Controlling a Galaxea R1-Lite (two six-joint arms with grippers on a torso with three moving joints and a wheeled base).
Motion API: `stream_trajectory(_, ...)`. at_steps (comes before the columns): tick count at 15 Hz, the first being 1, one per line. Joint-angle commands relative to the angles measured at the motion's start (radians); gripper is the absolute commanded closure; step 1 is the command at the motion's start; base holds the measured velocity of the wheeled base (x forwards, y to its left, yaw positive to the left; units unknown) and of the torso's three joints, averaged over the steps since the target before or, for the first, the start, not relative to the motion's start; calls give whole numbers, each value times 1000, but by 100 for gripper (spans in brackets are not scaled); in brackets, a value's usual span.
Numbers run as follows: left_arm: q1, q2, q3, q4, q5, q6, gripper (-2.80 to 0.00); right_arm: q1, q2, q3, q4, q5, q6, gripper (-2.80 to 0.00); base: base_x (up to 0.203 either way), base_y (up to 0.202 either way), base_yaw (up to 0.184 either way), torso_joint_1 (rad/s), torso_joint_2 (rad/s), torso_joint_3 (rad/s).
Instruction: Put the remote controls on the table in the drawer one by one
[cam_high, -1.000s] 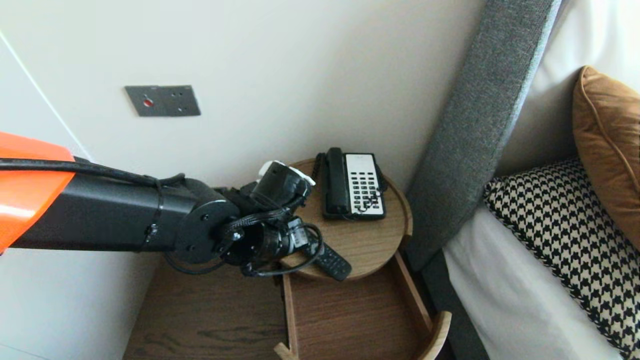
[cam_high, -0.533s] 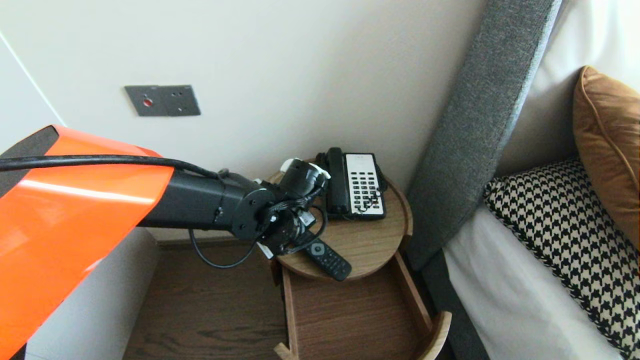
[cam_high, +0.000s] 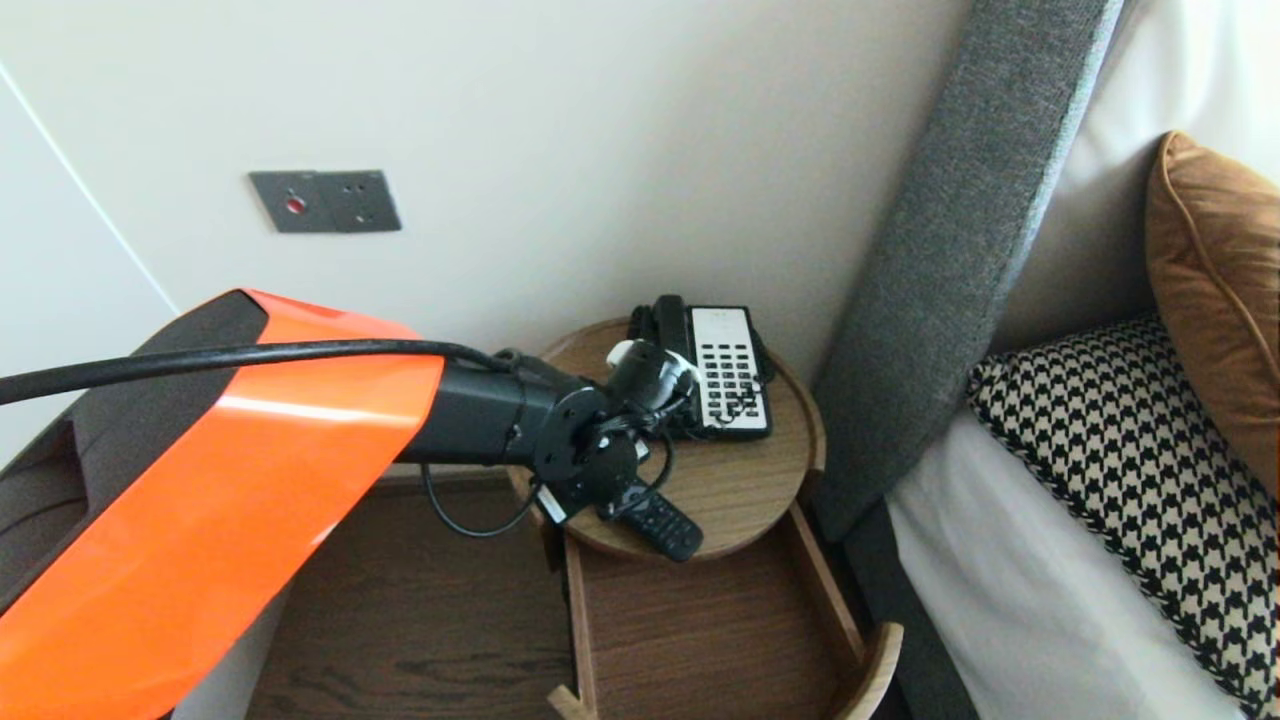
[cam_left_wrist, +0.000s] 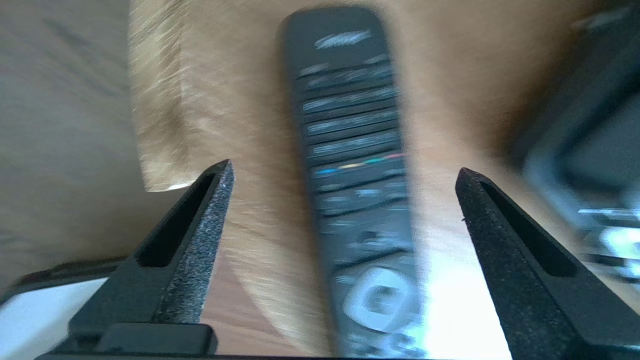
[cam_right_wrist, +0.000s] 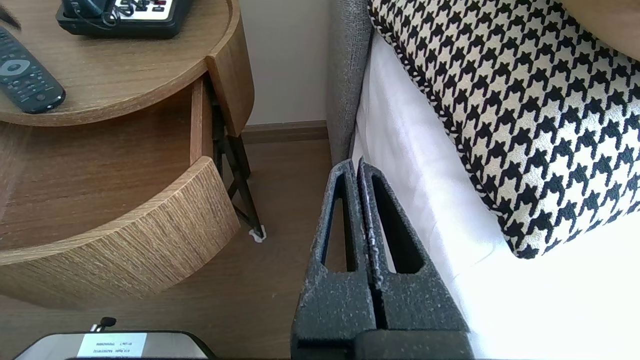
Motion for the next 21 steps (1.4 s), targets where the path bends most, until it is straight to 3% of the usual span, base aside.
stream_trajectory(1,-9,15,-8,25,3,-5,-280,0,-3,0,0,0,0,0,0,0,0,0,0,0)
stream_trajectory(9,-36,41,-101,84,4,34,-280,0,-3,0,0,0,0,0,0,0,0,0,0,0)
stream_trajectory(21,-46,76,-101,91,8,76,-280,0,-3,0,0,0,0,0,0,0,0,0,0,0)
